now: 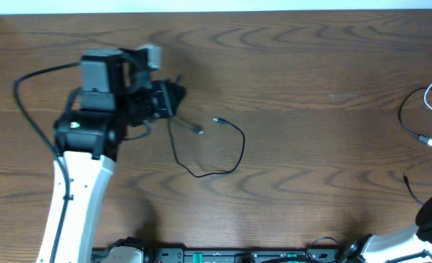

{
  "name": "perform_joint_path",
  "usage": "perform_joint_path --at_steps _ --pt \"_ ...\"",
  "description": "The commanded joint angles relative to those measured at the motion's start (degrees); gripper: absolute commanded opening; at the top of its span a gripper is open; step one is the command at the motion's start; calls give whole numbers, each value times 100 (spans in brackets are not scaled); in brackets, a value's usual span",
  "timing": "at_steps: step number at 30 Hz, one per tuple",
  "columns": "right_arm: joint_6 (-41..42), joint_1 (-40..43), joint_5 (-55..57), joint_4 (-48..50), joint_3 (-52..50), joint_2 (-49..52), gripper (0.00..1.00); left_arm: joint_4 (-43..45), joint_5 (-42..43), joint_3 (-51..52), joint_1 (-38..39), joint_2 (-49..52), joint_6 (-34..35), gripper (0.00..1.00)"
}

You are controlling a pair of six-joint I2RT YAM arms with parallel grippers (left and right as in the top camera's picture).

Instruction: Untangle cables

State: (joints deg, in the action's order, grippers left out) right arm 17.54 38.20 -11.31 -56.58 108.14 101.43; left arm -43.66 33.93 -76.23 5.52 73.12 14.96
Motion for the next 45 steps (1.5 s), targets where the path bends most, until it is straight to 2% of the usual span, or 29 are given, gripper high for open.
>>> perform_joint_path --at_steps 1,6,8,9,11,13,20,26,31,39,43,45 --pt "-752 -505 -922 -586 28 -2 67 632 11 -50 951 -15 52 8" --pt "-1244 -997 -922 -1233 28 -4 70 1497 72 -50 2048 -15 267 8" --pt "-1515 -1263 -922 -1591 28 -2 72 1661 -52 -50 2455 -15 262 23" --pt "-1596 -1355 -922 -1720 26 -2 73 1631 -170 -50 2518 -15 262 37" --pt "-1775 -1561 -922 -1987 26 -2 75 1429 -483 -50 2542 -15 264 57" --pt "-1875 -1751 -922 -2190 20 -2 76 1145 -925 -50 2520 -15 264 66" --pt "-1897 -2612 -988 -2697 -195 -2 77 -216 -2684 -50 2186 -15 273 67" --pt "-1893 -3569 -986 -2605 -813 -2 77 -901 -2951 -50 1596 -15 315 67" --pt "-1895 -4376 -673 -1707 -1648 -2 78 -1143 -2946 -50 1080 -15 317 67" --pt "-1895 -5287 584 726 -3038 -2 79 -1335 -2837 -50 874 -15 334 67" --pt "-1893 -5508 798 1572 -3541 -2 71 -1390 -2835 -50 874 -15 334 67" --pt "-1893 -5565 796 1803 -3718 -2 58 -1414 -2837 -50 874 -15 332 67"
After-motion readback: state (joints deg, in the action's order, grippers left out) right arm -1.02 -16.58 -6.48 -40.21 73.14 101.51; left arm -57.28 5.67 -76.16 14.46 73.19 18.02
